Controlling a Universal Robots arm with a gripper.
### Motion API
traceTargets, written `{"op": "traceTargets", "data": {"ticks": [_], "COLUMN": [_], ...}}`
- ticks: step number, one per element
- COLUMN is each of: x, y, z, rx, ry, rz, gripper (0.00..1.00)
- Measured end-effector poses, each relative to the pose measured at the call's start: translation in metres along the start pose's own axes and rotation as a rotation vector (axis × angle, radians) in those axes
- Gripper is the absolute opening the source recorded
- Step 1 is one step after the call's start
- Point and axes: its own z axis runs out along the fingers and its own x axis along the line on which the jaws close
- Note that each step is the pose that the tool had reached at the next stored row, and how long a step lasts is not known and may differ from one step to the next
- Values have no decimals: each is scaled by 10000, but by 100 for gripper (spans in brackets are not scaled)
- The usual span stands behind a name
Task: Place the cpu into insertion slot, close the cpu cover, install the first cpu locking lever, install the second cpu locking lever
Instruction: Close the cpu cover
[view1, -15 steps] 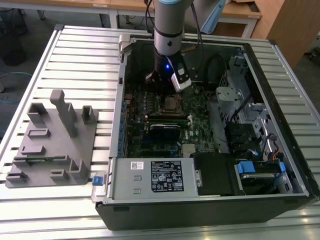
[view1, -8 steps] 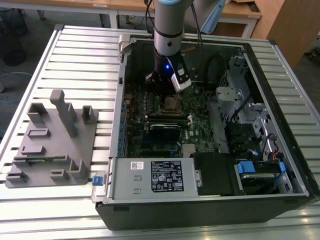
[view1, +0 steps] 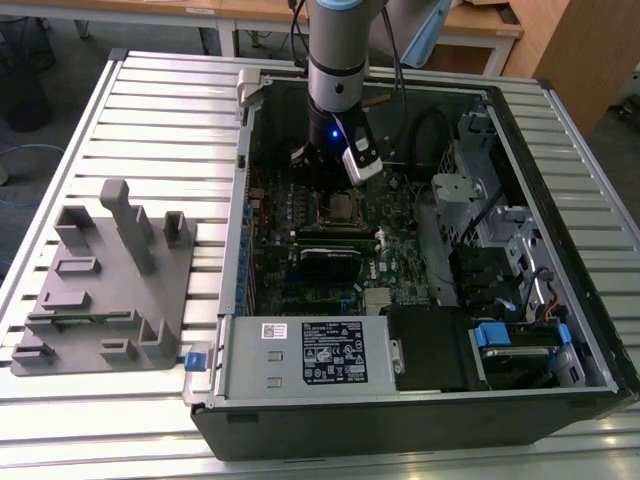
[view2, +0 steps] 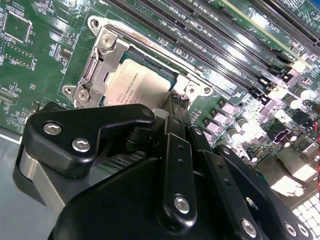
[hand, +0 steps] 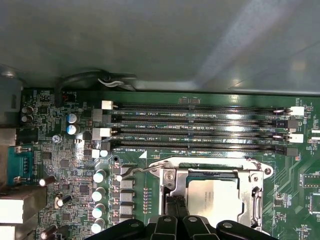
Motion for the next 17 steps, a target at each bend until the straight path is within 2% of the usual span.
{"op": "traceTargets", "data": {"ticks": [6,17], "x": [-3,-3], "y": [3,1], "z": [-21,-157], "rx": [-20,-1], "ry": [-13,-1], "rz": [1,0], "gripper": [11,11]}}
